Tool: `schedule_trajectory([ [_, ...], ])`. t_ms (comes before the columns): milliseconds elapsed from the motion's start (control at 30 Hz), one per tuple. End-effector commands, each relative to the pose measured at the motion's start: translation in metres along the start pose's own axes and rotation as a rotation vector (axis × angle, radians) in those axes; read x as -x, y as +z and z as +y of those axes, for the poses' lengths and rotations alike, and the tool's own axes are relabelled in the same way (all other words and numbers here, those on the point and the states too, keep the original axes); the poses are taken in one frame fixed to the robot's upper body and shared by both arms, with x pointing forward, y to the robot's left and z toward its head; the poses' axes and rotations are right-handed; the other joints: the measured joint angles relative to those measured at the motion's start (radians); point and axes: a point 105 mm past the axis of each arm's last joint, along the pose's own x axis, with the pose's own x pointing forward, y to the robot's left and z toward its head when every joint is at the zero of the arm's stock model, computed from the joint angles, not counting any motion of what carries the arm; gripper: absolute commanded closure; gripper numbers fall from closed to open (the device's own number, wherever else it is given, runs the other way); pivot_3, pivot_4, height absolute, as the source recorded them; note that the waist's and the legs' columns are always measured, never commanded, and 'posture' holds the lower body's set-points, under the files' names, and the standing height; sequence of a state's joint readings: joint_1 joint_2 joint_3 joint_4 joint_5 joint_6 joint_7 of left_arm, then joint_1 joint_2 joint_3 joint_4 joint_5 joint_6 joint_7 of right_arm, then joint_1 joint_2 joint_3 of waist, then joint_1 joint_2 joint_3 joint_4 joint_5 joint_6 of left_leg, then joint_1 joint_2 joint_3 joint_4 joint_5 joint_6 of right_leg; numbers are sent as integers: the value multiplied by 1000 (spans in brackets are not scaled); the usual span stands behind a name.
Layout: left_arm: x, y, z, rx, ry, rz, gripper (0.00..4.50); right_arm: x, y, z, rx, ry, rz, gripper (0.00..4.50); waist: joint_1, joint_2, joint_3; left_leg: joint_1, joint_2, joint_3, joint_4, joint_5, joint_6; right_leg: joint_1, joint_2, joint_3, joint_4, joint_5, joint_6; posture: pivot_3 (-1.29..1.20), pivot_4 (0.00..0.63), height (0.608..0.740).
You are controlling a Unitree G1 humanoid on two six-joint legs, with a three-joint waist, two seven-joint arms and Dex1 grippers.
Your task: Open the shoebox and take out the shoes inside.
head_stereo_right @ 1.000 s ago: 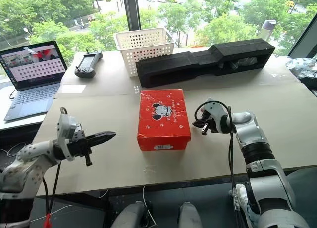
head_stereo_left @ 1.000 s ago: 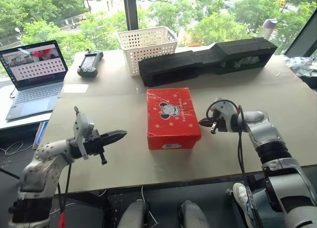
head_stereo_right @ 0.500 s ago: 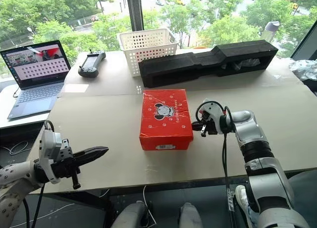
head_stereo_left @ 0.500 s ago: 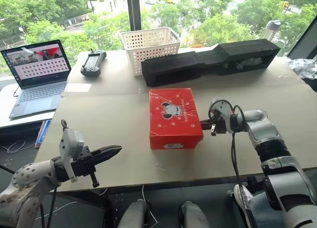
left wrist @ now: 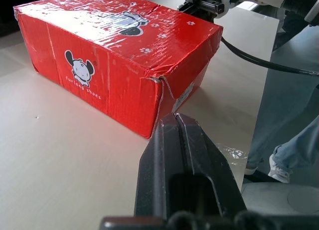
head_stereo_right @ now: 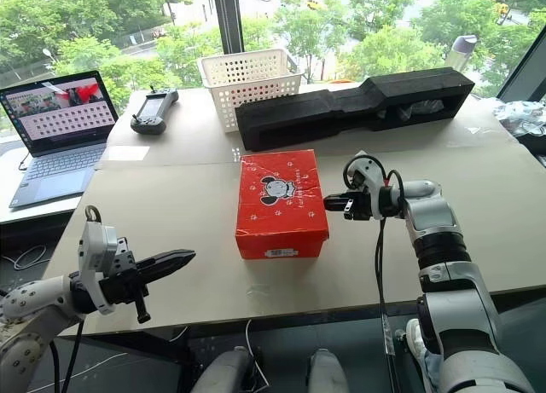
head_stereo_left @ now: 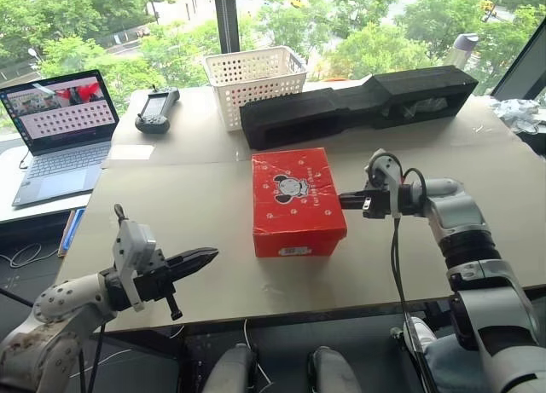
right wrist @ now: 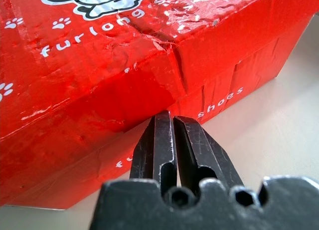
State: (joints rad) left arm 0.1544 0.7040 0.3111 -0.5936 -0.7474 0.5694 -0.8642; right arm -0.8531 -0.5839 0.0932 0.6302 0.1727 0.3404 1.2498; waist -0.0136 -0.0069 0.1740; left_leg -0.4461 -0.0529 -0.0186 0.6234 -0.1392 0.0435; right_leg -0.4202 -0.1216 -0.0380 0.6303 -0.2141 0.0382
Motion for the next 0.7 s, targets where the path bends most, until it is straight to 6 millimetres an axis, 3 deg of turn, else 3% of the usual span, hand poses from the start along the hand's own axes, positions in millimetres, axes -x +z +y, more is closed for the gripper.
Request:
schedule_trajectory([
  [33,-1,7,0,-37,-2,-23,4492,8,36,-2,54,-1,-88,4102,-1,0,0,0,0,0,0,0,0,0,0,0,0,0,0,0,150,737],
  [400,-4,8,0,-46,0,-31,4492,1,96,32,273,124,-106,4102,2,0,0,0,1,1,0,0,0,-1,0,0,0,0,0,0,150,737],
  [533,-4,8,0,-48,4,-31,4492,-14,115,46,363,131,-86,4102,-2,1,0,0,1,1,0,0,0,-2,0,1,0,0,0,0,150,737],
  [700,-5,8,-1,-47,6,-34,4492,-52,169,75,503,81,-169,4102,-10,1,0,0,1,1,-2,0,-1,-4,1,3,1,-1,1,0,150,737],
])
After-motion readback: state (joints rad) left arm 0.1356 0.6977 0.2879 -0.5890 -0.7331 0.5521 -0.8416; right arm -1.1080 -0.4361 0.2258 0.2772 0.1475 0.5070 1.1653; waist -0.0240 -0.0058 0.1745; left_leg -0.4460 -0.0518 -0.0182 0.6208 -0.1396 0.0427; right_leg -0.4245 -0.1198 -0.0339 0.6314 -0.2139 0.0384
